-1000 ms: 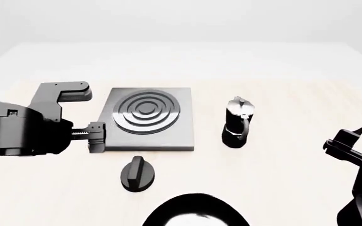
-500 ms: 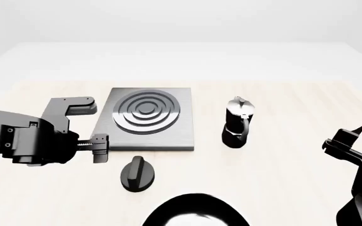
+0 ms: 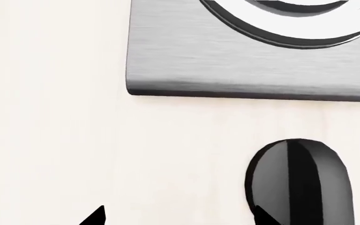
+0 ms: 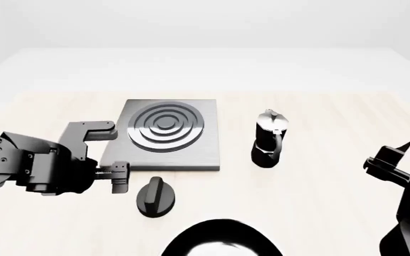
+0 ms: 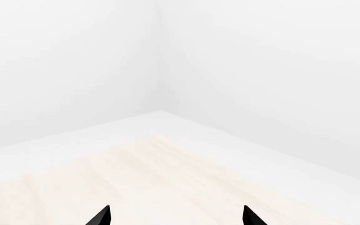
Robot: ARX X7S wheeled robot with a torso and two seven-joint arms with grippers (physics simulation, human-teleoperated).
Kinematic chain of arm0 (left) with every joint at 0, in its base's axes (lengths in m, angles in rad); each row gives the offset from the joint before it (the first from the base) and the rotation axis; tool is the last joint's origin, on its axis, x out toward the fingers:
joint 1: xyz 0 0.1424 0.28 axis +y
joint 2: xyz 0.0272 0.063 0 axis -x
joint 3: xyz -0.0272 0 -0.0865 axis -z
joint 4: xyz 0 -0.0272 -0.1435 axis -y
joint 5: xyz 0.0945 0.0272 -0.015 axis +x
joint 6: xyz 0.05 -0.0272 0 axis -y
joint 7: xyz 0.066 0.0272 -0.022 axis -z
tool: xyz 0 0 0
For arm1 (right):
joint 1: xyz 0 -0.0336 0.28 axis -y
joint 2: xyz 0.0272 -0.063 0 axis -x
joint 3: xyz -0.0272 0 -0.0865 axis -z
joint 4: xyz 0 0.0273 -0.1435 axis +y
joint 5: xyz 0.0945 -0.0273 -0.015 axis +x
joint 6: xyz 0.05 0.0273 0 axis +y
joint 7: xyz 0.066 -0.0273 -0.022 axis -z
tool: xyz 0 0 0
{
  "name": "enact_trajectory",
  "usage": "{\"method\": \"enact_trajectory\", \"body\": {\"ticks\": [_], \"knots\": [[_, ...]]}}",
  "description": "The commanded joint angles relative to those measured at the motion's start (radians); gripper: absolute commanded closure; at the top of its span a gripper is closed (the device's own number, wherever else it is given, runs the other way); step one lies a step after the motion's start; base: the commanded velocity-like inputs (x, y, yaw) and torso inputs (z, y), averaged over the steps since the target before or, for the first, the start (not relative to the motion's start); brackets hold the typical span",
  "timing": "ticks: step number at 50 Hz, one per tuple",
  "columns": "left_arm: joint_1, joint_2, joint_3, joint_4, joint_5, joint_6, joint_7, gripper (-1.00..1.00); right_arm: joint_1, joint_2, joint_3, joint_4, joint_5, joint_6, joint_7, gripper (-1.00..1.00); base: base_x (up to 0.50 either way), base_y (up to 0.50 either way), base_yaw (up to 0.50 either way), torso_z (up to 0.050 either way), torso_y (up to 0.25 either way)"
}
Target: Turn on the stove and put the frying pan on it.
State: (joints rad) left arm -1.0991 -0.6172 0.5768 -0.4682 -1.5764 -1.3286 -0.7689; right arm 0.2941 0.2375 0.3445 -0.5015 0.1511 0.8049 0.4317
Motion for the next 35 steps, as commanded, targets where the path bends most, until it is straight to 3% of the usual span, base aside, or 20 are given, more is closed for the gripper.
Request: {"method": "enact_trajectory", "body": {"ticks": [1, 35], "knots": [[0.016, 0.009, 0.034, -0.012, 0.038, 0.016, 0.06, -1.0, 0.001, 0.003, -0.008, 0.004, 0.002, 0.0, 0.004, -1.0, 0.0, 0.0, 0.0, 0.0, 0.0], [0.057, 0.039, 0.083, -0.037, 0.085, 0.065, 0.145, -1.0, -0.004, 0.01, -0.01, 0.002, 0.017, -0.001, 0.01, -1.0, 0.0, 0.0, 0.0, 0.0, 0.0]]}}
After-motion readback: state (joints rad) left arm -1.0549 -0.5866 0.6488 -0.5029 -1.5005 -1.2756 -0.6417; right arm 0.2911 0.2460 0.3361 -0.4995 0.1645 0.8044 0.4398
